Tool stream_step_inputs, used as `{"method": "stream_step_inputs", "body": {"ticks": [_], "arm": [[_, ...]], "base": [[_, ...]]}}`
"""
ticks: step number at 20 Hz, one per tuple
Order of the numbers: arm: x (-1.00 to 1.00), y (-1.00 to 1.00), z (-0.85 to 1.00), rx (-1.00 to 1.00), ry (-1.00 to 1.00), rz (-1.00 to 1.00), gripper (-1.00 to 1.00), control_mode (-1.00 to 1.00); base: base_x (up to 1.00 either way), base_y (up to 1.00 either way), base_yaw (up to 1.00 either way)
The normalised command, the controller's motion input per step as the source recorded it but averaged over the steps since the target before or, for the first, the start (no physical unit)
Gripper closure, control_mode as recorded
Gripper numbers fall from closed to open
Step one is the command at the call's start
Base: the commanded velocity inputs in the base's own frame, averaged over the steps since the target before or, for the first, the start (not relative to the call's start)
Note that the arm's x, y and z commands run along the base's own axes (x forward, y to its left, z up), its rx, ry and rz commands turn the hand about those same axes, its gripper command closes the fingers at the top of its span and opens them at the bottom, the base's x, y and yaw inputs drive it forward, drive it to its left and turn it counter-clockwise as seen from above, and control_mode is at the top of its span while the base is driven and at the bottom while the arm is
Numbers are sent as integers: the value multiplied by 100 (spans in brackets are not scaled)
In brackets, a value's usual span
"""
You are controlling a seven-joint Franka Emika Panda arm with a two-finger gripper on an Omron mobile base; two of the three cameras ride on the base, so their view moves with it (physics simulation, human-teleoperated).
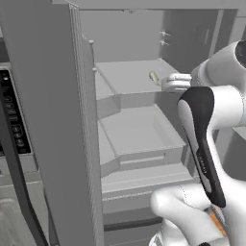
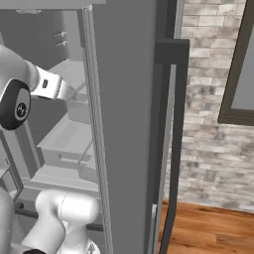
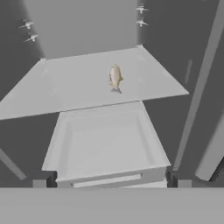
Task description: Place one lime and one fish in each tupperware on the nearby counter, to pack two identical lunches.
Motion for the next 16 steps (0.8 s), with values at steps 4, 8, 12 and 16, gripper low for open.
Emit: {"method": "stream_step_inputs", "body": {"ticks": [4,8,12,16], "arm": [[91,-24,5,0,0,0,-100,-100],[100,-34,0,0,11,0,-100,-100],[100,-7,-13,-1,16,0,-100,-100],[83,1,-52,-9,11,0,-100,-100]], "base": [[0,0,0],[0,0,0],[0,0,0],[0,0,0]]}}
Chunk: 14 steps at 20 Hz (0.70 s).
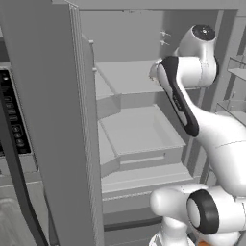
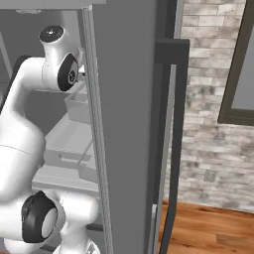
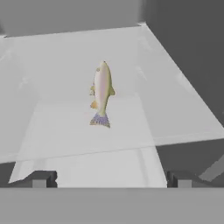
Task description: Place one lime and one fish in each tupperware on the nearby counter, to pack two identical lunches.
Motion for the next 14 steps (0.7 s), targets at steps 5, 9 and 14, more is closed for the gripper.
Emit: {"method": "stream_step_inputs", "body": {"ticks": [5,9,14], "arm": [[85,0,-51,-5,2,0,-100,-100],[99,0,-17,0,0,0,-100,-100],[93,0,-10,0,0,0,-100,-100]], "base": [[0,0,0],[0,0,0],[0,0,0]]}}
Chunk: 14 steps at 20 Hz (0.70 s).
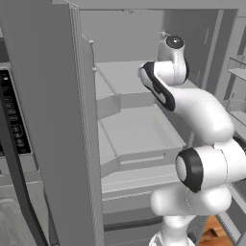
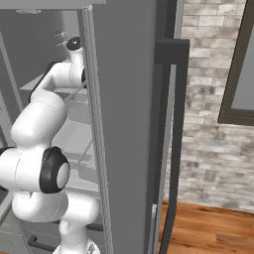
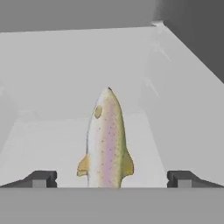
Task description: Place one lime and one fish in each tupperware on the nearby counter, to pack two identical lunches.
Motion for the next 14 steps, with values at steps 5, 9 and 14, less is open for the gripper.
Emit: {"method": "stream_step_inputs", "body": {"ticks": [5,9,14], "arm": [[48,4,-17,0,4,0,-100,-100],[19,6,-30,0,2,0,-100,-100],[3,17,-45,0,1,0,100,-100]], "base": [[0,0,0],[0,0,0],[0,0,0]]}}
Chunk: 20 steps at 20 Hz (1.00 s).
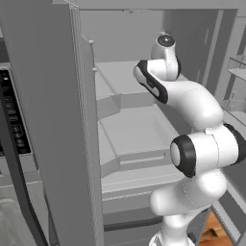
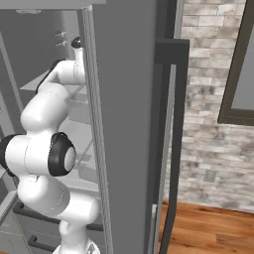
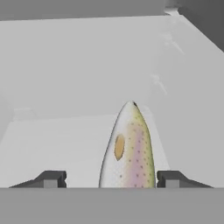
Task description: Place one lime and one fish in each tupperware on the nearby counter, to pack two identical lunches.
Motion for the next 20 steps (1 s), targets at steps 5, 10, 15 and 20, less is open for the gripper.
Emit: {"method": "stream_step_inputs", "body": {"ticks": [5,10,15,20], "arm": [[0,0,-3,0,0,0,100,-100],[-76,0,12,0,-11,0,100,-100],[-100,4,44,0,-27,0,100,-100],[-100,34,-4,0,-4,0,100,-100]], "base": [[0,0,0],[0,0,0],[0,0,0],[0,0,0]]}}
